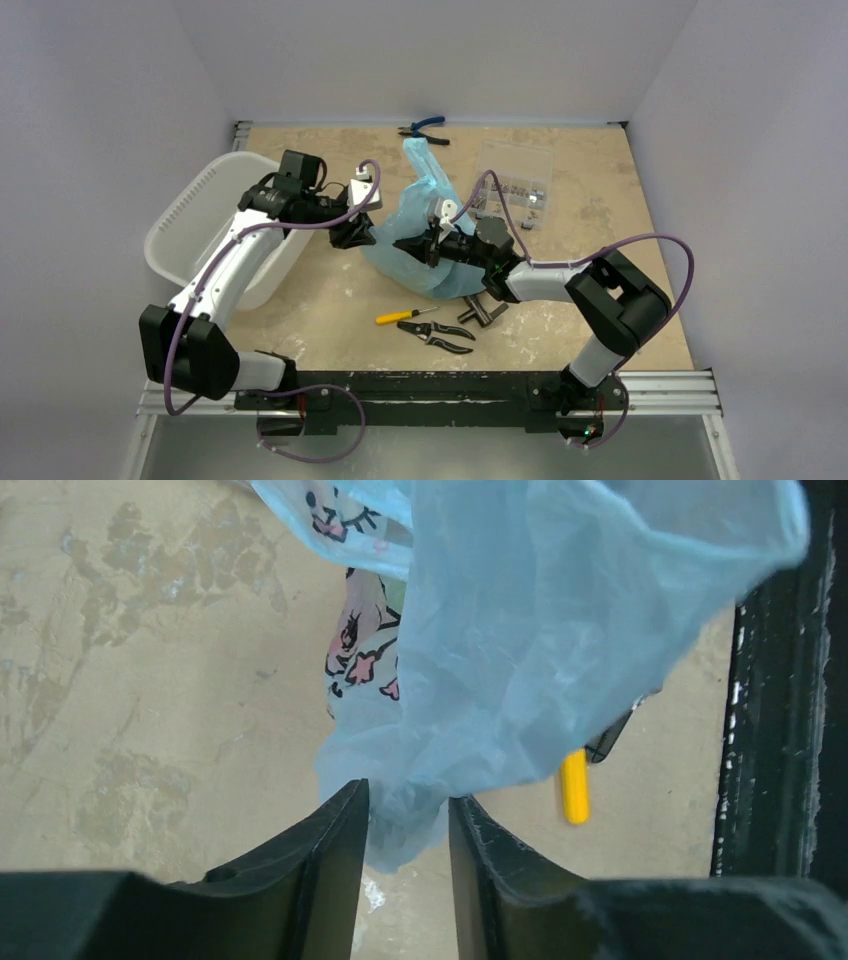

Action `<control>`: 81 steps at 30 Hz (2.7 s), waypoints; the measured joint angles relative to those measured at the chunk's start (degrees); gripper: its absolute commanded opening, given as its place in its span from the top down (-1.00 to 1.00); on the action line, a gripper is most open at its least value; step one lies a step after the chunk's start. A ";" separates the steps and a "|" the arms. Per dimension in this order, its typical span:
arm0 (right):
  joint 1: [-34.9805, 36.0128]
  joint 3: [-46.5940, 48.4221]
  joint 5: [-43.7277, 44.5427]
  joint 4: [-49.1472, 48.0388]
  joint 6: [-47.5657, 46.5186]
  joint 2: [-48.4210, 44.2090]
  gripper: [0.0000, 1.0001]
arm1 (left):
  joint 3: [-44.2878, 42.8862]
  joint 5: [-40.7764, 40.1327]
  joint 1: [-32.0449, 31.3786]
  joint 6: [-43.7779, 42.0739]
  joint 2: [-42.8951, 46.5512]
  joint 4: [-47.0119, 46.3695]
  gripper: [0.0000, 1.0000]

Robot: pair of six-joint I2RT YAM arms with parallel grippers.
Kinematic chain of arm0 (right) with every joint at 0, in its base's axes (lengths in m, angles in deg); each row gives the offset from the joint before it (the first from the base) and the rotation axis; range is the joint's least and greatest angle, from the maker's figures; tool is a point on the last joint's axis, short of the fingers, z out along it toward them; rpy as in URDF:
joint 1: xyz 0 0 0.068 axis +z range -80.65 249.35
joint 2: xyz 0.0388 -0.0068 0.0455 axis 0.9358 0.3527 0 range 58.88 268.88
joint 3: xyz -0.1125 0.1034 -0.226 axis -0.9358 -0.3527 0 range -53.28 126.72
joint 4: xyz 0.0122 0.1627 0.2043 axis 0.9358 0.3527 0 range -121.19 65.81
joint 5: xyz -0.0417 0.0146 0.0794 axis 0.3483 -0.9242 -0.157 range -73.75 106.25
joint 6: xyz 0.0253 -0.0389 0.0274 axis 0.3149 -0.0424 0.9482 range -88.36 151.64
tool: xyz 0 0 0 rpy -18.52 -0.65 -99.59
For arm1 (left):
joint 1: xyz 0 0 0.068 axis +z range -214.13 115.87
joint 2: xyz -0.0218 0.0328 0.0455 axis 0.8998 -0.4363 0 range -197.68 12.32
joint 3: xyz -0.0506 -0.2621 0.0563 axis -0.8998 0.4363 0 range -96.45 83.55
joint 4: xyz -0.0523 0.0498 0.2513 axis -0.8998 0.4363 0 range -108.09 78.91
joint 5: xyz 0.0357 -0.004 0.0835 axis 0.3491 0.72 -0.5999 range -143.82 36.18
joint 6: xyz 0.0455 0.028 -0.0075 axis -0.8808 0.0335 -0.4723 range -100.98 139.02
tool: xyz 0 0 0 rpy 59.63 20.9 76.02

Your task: Place the fake fruits into the plastic bag and tie a complex knot

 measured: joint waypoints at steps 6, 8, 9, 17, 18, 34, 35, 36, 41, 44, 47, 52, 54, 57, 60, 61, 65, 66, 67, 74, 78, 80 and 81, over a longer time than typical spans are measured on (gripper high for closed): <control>0.00 1.33 -1.92 0.04 2.10 -0.11 0.07 | 0.96 2.36 -0.39 4.74 -2.93 -6.95 1.00; 0.07 1.84 -2.34 -0.20 2.67 0.17 0.03 | 0.96 3.39 -1.01 6.82 -2.99 -9.51 1.00; 0.09 2.32 -2.58 -0.42 3.02 0.61 0.03 | 0.98 3.78 -1.40 7.89 -3.04 -10.40 1.00; 0.83 6.91 -2.86 -2.10 5.18 6.67 0.12 | 3.26 5.97 -6.62 16.06 -3.26 -16.98 1.00; 0.92 7.30 -2.84 -2.38 5.35 7.32 0.20 | 3.43 6.29 -7.04 17.20 -3.26 -17.53 1.00; 1.68 4.59 -2.54 -2.80 3.34 7.91 1.00 | 2.71 5.99 -1.11 24.15 7.56 -19.98 -0.44; 1.68 4.55 -2.29 -2.60 3.13 7.91 1.00 | 2.62 5.88 -0.52 24.04 9.03 -19.67 -0.51; 1.68 4.55 -2.10 -2.49 3.04 7.91 1.00 | 2.43 5.86 0.04 23.89 10.36 -19.02 -0.71; 1.66 4.55 -1.29 -2.32 2.60 7.91 1.00 | 2.21 5.95 -0.24 23.63 12.37 -18.25 -0.82; 1.66 4.57 -1.33 -2.29 2.08 7.91 0.97 | 2.91 5.07 -2.25 24.30 10.03 -19.43 -0.81; 1.68 4.57 -1.38 -2.03 1.36 7.74 0.92 | 4.24 4.42 -3.93 24.85 6.49 -21.42 -0.67; 1.66 4.57 -1.38 -1.09 0.22 6.64 0.89 | 4.44 4.59 -5.35 27.04 0.98 -24.22 -0.38; 1.68 4.57 -1.38 -0.70 -0.04 6.23 0.88 | 4.46 5.27 -6.05 28.33 0.04 -25.73 -0.10; 1.64 4.57 -1.40 -0.46 -0.39 6.14 0.87 | 4.46 6.60 -6.71 30.53 -0.90 -28.55 0.30; 1.62 4.57 -1.38 -0.20 -0.63 6.14 0.87 | 4.46 8.09 -6.82 31.58 -2.14 -30.36 0.59; 1.62 4.59 -1.38 -0.07 -0.70 6.14 0.85 | 4.46 8.74 -6.82 31.69 -2.56 -30.60 0.77; 1.62 4.59 -1.40 0.37 -0.85 6.10 0.03 | 4.04 11.02 -6.80 31.19 -3.91 -29.79 1.00; 1.62 4.59 -1.40 0.57 -0.87 6.05 -0.17 | 3.96 11.17 -6.75 30.95 -4.09 -29.55 1.00; 1.62 4.59 -1.40 1.42 -0.92 5.57 -0.31 | 3.96 11.39 -6.25 30.60 -4.11 -29.07 1.00; -0.83 4.90 -1.51 15.43 -2.51 -9.05 -0.69 | 4.28 11.96 -1.92 24.17 -2.97 -24.20 1.00; -4.42 7.41 -1.51 25.66 -2.91 -17.86 -0.92 | 4.33 12.15 -1.79 20.87 -1.66 -21.88 1.00; -6.56 9.31 -1.36 30.49 -2.91 -20.61 -0.96 | 4.33 12.17 -1.84 19.52 -1.16 -21.38 1.00; -7.58 10.32 -1.18 32.68 -2.73 -21.38 -0.98 | 4.33 12.17 -1.84 19.12 -1.03 -21.22 1.00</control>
